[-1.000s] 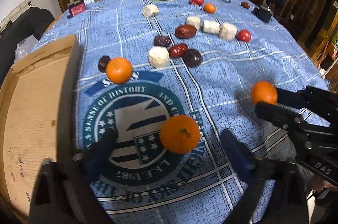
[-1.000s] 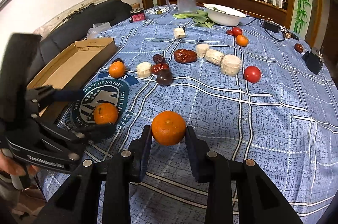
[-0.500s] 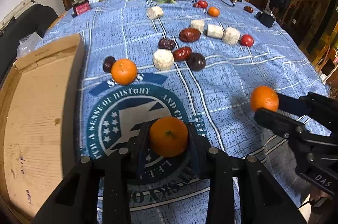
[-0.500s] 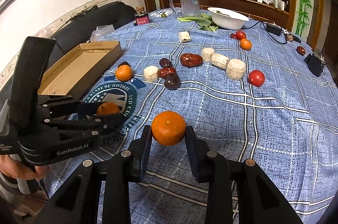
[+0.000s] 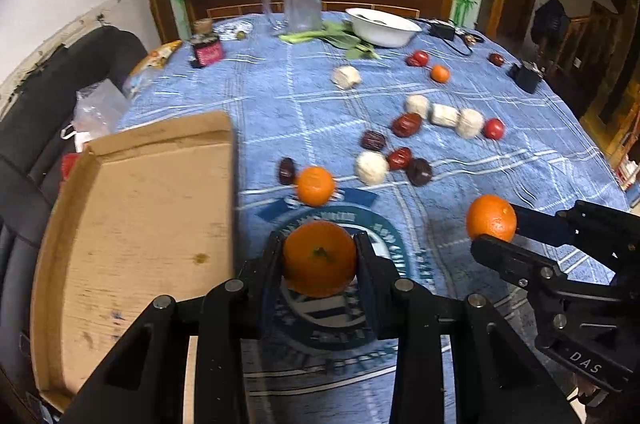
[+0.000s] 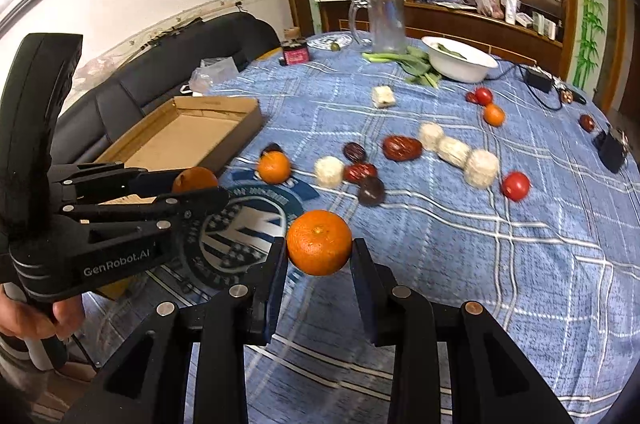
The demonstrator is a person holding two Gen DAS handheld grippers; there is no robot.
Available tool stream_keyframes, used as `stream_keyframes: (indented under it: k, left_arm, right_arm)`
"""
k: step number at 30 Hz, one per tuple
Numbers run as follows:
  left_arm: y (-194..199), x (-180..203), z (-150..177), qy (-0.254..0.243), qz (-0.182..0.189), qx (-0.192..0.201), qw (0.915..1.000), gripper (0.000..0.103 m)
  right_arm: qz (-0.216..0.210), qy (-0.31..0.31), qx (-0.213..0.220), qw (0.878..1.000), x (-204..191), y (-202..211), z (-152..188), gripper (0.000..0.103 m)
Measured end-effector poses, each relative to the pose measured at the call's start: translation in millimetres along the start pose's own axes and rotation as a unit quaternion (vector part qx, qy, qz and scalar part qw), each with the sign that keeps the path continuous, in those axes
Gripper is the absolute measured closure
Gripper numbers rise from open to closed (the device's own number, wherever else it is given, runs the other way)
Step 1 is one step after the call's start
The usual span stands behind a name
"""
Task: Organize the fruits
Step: 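Carry both oranges into the cardboard box and open both tools to release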
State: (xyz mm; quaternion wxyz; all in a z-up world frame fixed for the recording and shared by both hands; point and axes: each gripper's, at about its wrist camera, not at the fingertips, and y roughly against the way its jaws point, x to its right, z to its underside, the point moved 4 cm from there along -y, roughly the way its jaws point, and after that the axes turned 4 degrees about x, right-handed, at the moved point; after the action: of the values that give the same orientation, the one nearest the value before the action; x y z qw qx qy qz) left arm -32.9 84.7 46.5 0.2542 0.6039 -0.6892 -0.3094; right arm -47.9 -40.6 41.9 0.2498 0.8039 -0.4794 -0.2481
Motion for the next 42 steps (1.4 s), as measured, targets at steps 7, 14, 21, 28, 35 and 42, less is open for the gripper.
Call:
stream_keyframes:
  k: [7, 14, 21, 28, 35, 42]
  left_arm:
    - [5, -35, -2, 0.013, -0.026, 0.005, 0.9996, 0.069]
    - [4, -71, -1, 0.037, -0.044, 0.000, 0.9983, 0.069]
    - [-8, -112, -2, 0.069, -0.051, -0.017, 0.9961, 0.069]
    - [-28, -150, -3, 0.106, -0.059, -0.043, 0.9916, 0.069]
    - [-45, -177, 6, 0.144, -0.055, -0.068, 0.9857, 0.069]
    - [-47, -187, 9, 0.158, -0.061, -0.073, 0.9829, 0.055]
  right_arm:
    - [-0.021, 0.016, 0.006, 1.000, -28, -14, -19, 0.068]
    - [-0.049, 0.037, 0.003, 0.998, -64, -35, -33, 0.068]
    - [-0.069, 0.053, -0.006, 0.996, -94, -66, -48, 0.068]
    - [-0.086, 0.075, -0.026, 0.993, -122, -111, -63, 0.068]
    - [-0.087, 0.093, -0.056, 0.990, -137, -155, -69, 0.067]
    - [-0.093, 0.096, -0.067, 0.989, -141, -171, -66, 0.066]
